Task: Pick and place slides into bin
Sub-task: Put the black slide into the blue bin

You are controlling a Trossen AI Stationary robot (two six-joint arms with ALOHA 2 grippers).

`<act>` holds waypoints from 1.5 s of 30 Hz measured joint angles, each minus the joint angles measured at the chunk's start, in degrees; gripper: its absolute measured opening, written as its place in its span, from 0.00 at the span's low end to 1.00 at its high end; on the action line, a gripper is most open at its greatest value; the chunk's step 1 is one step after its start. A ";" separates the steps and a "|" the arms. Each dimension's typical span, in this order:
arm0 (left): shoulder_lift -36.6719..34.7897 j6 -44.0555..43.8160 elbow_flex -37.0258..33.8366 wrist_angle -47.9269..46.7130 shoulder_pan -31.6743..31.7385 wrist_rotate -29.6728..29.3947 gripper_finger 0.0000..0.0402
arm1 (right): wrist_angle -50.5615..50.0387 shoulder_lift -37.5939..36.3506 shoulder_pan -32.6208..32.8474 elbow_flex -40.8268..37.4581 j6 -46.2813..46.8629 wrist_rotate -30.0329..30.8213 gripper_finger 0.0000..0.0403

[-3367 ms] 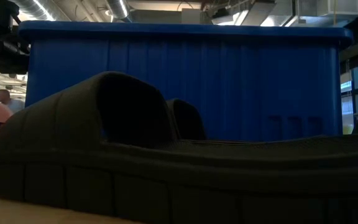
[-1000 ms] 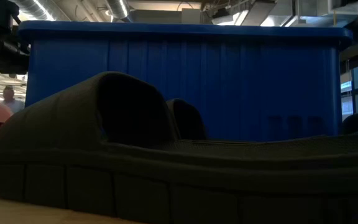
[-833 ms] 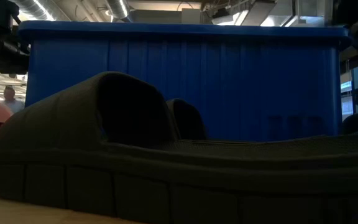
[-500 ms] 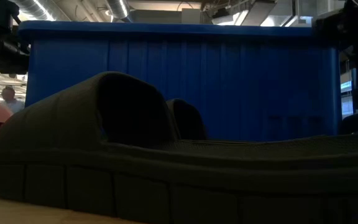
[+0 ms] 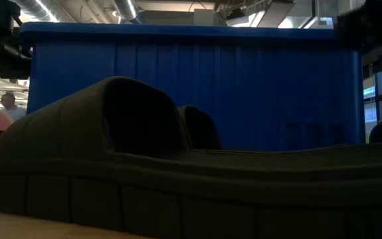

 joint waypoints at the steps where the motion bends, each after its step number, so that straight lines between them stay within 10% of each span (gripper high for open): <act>1: 0.00 0.00 0.00 -0.01 0.00 -0.01 0.56 | -0.09 0.00 0.00 1.05 0.00 -0.07 0.03; 12: 0.00 0.00 0.00 -0.01 -0.01 0.00 0.56 | -4.69 0.00 0.01 23.35 -2.97 0.55 0.01; 25: 0.00 0.00 0.00 -0.04 0.01 0.00 0.56 | -3.28 -0.09 -6.10 58.23 -31.39 18.37 0.01; 36: 0.00 0.00 0.00 -0.06 -0.03 0.02 0.56 | 12.51 0.67 -30.95 57.87 -71.02 20.03 0.00; 45: 0.00 0.00 0.00 -0.05 -0.02 0.00 0.56 | 31.26 7.48 -46.82 57.88 -88.02 4.09 0.00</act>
